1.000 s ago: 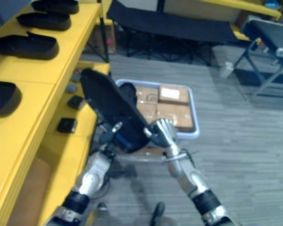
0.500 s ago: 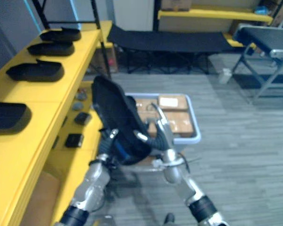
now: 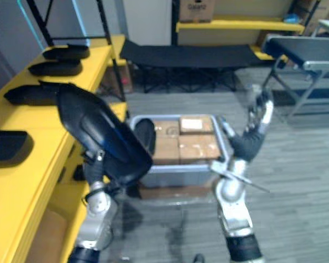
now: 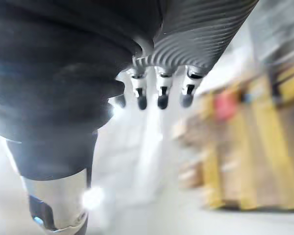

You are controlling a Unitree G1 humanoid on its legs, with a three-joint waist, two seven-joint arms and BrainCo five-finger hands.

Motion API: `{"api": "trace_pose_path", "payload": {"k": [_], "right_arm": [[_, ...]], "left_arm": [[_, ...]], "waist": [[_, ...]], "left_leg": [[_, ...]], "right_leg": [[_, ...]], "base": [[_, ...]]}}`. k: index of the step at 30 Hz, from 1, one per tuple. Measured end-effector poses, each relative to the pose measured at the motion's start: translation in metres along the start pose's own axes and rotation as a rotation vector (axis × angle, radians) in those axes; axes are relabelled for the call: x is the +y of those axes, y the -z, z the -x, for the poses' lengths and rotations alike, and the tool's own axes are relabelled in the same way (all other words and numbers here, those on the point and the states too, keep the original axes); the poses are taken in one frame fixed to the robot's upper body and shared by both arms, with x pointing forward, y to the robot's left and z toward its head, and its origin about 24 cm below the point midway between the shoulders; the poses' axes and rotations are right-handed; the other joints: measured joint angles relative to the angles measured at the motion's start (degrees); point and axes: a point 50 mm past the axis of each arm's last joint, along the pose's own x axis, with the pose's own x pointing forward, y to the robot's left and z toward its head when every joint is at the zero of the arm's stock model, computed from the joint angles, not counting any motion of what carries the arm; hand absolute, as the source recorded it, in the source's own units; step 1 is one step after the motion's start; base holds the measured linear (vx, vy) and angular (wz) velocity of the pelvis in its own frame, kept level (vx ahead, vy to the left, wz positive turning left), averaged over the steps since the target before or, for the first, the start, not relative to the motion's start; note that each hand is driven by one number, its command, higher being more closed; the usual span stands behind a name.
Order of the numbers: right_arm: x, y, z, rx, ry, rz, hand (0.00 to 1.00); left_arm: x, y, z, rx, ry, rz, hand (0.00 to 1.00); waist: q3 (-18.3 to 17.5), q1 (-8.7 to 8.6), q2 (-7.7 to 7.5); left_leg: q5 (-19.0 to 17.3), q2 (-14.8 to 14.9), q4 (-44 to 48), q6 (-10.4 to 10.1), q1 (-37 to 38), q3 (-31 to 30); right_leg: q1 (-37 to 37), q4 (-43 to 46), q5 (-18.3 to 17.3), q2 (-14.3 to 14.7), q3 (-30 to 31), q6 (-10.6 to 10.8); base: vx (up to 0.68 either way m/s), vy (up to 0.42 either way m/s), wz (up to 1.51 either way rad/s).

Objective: Walk over and take plastic housings, then place them on the shelf

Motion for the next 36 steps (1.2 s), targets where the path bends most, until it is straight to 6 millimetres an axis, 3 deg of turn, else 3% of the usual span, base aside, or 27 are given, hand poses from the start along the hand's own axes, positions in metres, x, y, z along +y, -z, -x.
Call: {"api": "trace_pose_path", "payload": {"k": [3,6,9,13,17,20,22,23,25,26,28,33,36], "right_arm": [[-0.031,0.025,0.022,0.186,0.036,0.022,0.0],[-0.061,0.042,0.041,0.309,0.086,0.044,0.0],[-0.081,0.047,0.044,0.337,0.117,0.052,0.0],[-0.081,0.04,0.036,0.269,0.038,0.023,0.0],[-0.057,0.028,0.012,0.164,-0.092,-0.029,0.0],[-0.038,0.024,0.002,0.122,-0.155,-0.061,0.0],[-0.004,0.026,0.002,0.13,-0.269,-0.117,0.0],[0.006,0.026,0.003,0.132,-0.303,-0.132,0.0],[0.049,0.029,0.006,0.15,-0.456,-0.151,0.0],[0.059,0.031,0.008,0.154,-0.493,-0.144,0.0],[0.085,0.038,0.013,0.17,-0.597,-0.099,0.0],[0.101,0.039,0.015,0.173,-0.646,-0.082,0.0],[0.096,0.041,0.012,0.184,-0.639,-0.062,0.0]], "left_arm": [[0.005,-0.014,0.006,-0.056,-0.019,0.063,1.0],[0.007,-0.02,0.015,-0.088,0.001,0.092,1.0],[0.011,-0.022,0.019,-0.103,0.021,0.101,1.0],[0.026,-0.023,0.017,-0.121,-0.016,0.101,1.0],[0.064,-0.043,0.01,-0.225,-0.2,0.07,1.0],[0.098,-0.07,0.012,-0.355,-0.369,0.035,1.0],[0.128,-0.093,0.023,-0.469,-0.515,-0.028,1.0],[0.133,-0.098,0.025,-0.493,-0.541,-0.041,1.0],[0.153,-0.108,0.039,-0.545,-0.628,-0.161,1.0],[0.157,-0.109,0.042,-0.55,-0.648,-0.185,1.0],[0.173,-0.108,0.059,-0.528,-0.73,-0.267,1.0],[0.195,-0.111,0.084,-0.521,-0.794,-0.314,1.0],[0.188,-0.115,0.081,-0.569,-0.7,-0.291,1.0]], "waist": [[0.03,-2.03,0.07],[0.32,-2.45,0.55],[1.33,-3.34,1.23],[1.71,-3.54,1.59],[1.96,-3.31,2.01],[2.05,-1.35,2.38],[2.04,1.68,2.49],[2.03,2.49,2.5],[1.96,6.71,2.38],[1.96,7.83,2.36],[1.76,11.63,2.0],[0.12,16.67,-1.23],[-0.39,15.99,-2.03]], "left_leg": [[-0.05,0.0,-0.04,0.02,-0.1,0.66],[-0.76,0.3,0.75,0.03,-0.3,1.71],[-2.14,0.85,3.29,0.25,-1.93,1.41],[-2.29,0.73,3.53,0.34,-2.06,1.31],[-2.27,0.4,3.22,0.36,-2.18,0.08],[-1.87,-0.59,2.1,0.5,-2.22,-3.39],[-1.42,-1.73,1.31,0.7,-2.68,-7.45],[-1.3,-2.09,1.22,0.81,-3.04,-8.59],[-0.77,-3.52,0.87,1.0,-4.09,-12.78],[-0.74,-3.76,0.8,1.05,-4.24,-13.63],[-0.66,-4.88,0.29,1.16,-4.22,-17.57],[-0.91,-6.38,0.26,1.59,-5.26,-21.27],[-1.31,-6.91,0.51,2.12,-5.27,-22.09]], "right_leg": [[-0.51,0.01,0.03,-0.02,0.47,0.05],[-1.49,0.54,-0.2,0.01,1.66,0.33],[-2.67,2.46,-1.37,-0.15,1.76,0.56],[-2.89,3.01,-1.64,-0.41,1.69,0.47],[-2.18,2.83,-1.84,-0.78,0.43,0.46],[0.26,2.16,-2.43,-1.4,-3.22,1.11],[2.88,1.29,-2.84,-1.84,-7.76,1.59],[3.54,0.91,-2.91,-1.91,-8.99,1.7],[5.58,-0.07,-3.07,-2.26,-13.35,1.97],[6.03,-0.07,-3.14,-2.33,-14.51,2.07],[8.56,-0.07,-3.21,-2.48,-18.93,2.15],[9.94,0.24,-3.21,-3.14,-22.18,2.15],[10.0,1.42,-3.28,-3.84,-22.14,2.11]], "base": [[0.01,0.014,-0.1],[-0.01,0.018,-0.18],[-0.05,0.029,-0.02],[-0.01,0.008,0.0],[0.0,0.017,0.15],[0.05,0.021,0.6],[0.09,0.033,0.91],[0.09,0.008,0.96],[0.1,0.016,0.93],[0.13,0.031,0.91],[0.13,0.043,0.88],[0.12,0.068,0.47],[0.04,0.096,0.1]]}}
